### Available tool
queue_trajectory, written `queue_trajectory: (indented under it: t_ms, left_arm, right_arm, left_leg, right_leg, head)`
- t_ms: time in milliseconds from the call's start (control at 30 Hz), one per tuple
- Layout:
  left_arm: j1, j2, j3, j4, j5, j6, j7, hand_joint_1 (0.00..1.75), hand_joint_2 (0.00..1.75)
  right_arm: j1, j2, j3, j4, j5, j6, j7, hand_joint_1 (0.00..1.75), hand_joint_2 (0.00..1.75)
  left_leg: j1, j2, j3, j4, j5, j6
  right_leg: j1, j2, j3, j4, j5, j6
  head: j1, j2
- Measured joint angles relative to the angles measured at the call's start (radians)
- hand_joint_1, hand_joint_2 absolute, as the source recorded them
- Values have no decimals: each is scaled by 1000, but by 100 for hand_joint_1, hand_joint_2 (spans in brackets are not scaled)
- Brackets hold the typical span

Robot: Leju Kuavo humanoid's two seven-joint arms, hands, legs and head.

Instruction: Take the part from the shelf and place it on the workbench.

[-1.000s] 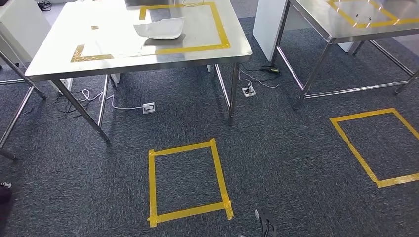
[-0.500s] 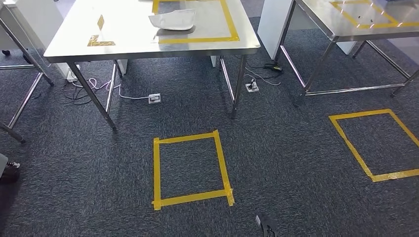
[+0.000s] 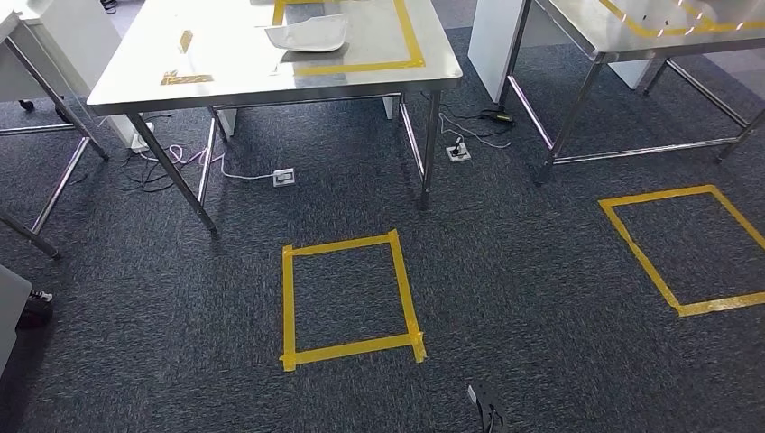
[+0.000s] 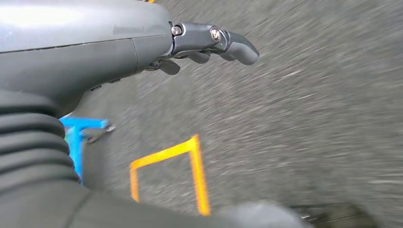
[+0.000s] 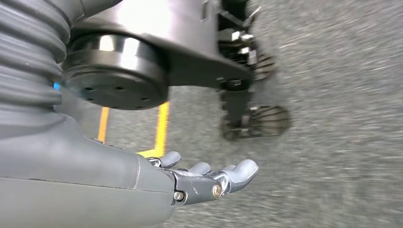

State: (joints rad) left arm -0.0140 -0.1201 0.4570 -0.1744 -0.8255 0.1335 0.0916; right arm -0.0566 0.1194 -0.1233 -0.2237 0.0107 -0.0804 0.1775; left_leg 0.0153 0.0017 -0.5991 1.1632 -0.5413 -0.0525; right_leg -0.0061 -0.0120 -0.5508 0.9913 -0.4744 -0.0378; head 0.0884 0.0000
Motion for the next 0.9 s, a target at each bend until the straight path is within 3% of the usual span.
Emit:
queue_trajectory:
  t_ms: [33, 100, 133, 167, 233, 267, 300, 400, 567, 733, 833, 867, 900]
  left_arm:
    - [13, 3, -11, 2, 25, -3, -2, 0, 175]
    - [36, 10, -35, 4, 82, -11, -9, 0, 175]
    - [47, 13, -49, 4, 111, -16, -13, 0, 131]
    - [56, 17, -63, 2, 142, -20, -16, 0, 87]
    - [72, 24, -91, -4, 202, -29, -23, 0, 0]
    - [78, 28, -106, -10, 233, -34, -26, 0, 0]
    - [83, 32, -122, -17, 265, -39, -30, 0, 0]
    - [94, 44, -171, -42, 357, -53, -41, 0, 0]
    - [114, 65, -250, -90, 511, -78, -57, 0, 0]
    - [135, 87, -326, -139, 664, -102, -74, 0, 0]
    - [145, 97, -365, -165, 753, -117, -84, 0, 0]
    - [146, 100, -375, -173, 779, -121, -87, 0, 44]
    - [147, 101, -380, -177, 792, -123, -88, 0, 58]
  right_arm:
    - [-1, -3, 3, -13, 0, 2, -7, 0, 175]
    - [-1, -9, 9, -36, 0, 8, -19, 0, 175]
    - [0, -13, 11, -46, 0, 12, -26, 0, 175]
    - [2, -17, 13, -55, -1, 15, -31, 0, 131]
    - [13, -26, 18, -70, -2, 19, -44, 0, 44]
    - [21, -31, 22, -76, -2, 21, -51, 0, 0]
    - [30, -35, 26, -81, -2, 24, -58, 0, 0]
    - [61, -47, 38, -95, -3, 35, -78, 0, 0]
    - [112, -66, 56, -111, -4, 49, -110, 0, 0]
    - [160, -83, 74, -128, -5, 63, -143, 0, 0]
    - [182, -92, 85, -137, -7, 72, -162, 0, 131]
    - [188, -94, 87, -139, -7, 73, -168, 0, 175]
    - [191, -95, 88, -140, -7, 73, -170, 0, 175]
  left_leg:
    - [0, -1, 44, -62, 13, 2]
    - [-2, -6, 88, -135, 21, 14]
    - [-4, -8, 89, -141, 19, 24]
    - [-3, -9, 86, -143, 22, 30]
    - [-3, -8, 83, -148, 23, 37]
    - [-5, -8, 80, -148, 25, 39]
    - [-6, -8, 78, -147, 27, 42]
    - [-7, -6, 68, -146, 30, 48]
    - [-10, -4, 63, -144, 31, 51]
    - [-10, -4, 62, -144, 31, 51]
    - [-10, -3, 62, -144, 31, 50]
    - [-11, -2, 63, -144, 31, 50]
    - [-11, -2, 64, -143, 31, 50]
  right_leg:
    - [-1, 1, -6, 9, -1, 5]
    - [0, 1, -14, 22, -1, 18]
    - [1, 1, -18, 26, -1, 24]
    - [2, 1, -19, 26, -1, 20]
    - [4, 1, -23, 25, 0, 2]
    - [4, 1, -24, 23, 3, -8]
    - [4, 1, -25, 21, 8, -10]
    - [3, 2, -25, 13, 17, 3]
    - [0, 4, -26, 9, 25, 38]
    - [0, 4, -29, 11, 25, 43]
    - [0, 4, -32, 13, 24, 44]
    - [0, 5, -33, 13, 24, 44]
    - [0, 6, -34, 13, 25, 45]
  head:
    - [0, 0]
    - [1, 0]
    - [2, 0]
    - [3, 0]
    - [4, 0]
    - [3, 0]
    - [3, 0]
    - [4, 0]
    - [3, 0]
    - [3, 0]
    - [3, 0]
    - [3, 0]
    - [3, 0]
